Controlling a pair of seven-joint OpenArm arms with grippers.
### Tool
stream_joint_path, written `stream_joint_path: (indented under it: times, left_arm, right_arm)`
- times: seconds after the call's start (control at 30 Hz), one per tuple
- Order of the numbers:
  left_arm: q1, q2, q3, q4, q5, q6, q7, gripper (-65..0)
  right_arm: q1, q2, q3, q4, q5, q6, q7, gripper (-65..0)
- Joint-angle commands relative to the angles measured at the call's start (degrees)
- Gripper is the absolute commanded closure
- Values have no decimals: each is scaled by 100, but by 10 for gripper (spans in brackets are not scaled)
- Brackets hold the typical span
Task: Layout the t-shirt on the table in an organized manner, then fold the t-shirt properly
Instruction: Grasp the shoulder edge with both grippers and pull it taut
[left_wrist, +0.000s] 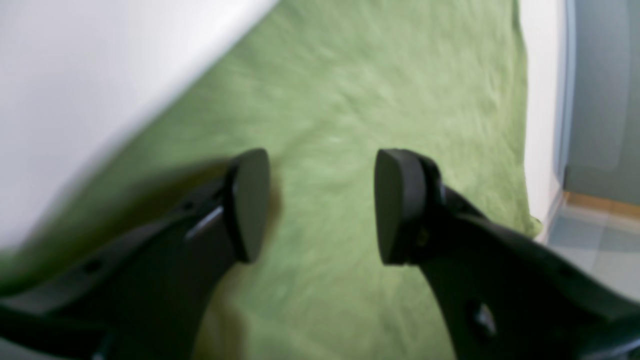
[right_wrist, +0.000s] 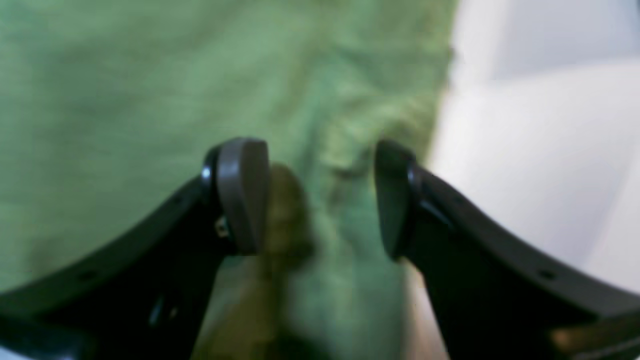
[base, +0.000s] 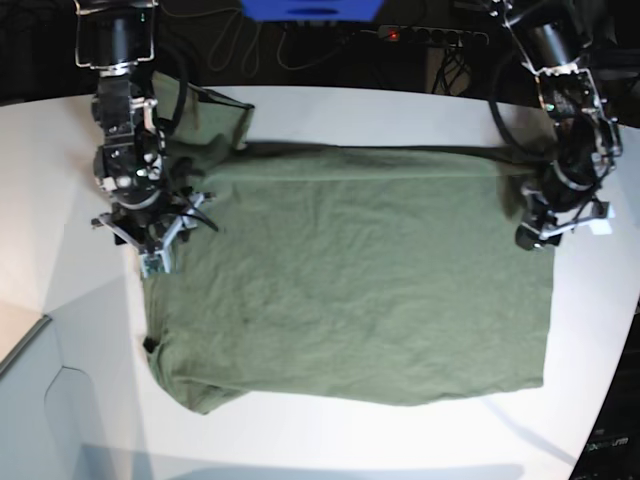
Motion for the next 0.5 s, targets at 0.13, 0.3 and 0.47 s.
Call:
stream_joint_path:
  times: [0.13,0.3,0.47]
  left_arm:
    - [23,-282,855,-541,-34,-12,-1111,-330]
    - [-30,-528,1277,-1227,-34,-12,-1788,-330]
    - [-171,-563,1277,-1482,-34,-12,-1929,-330]
  right_arm:
    - [144,88,334,52,-43,-16,118,-336]
    - [144,150,914,52,-272,-25,118,-336]
    - [311,132,1828,61,-386,-25,118,-336]
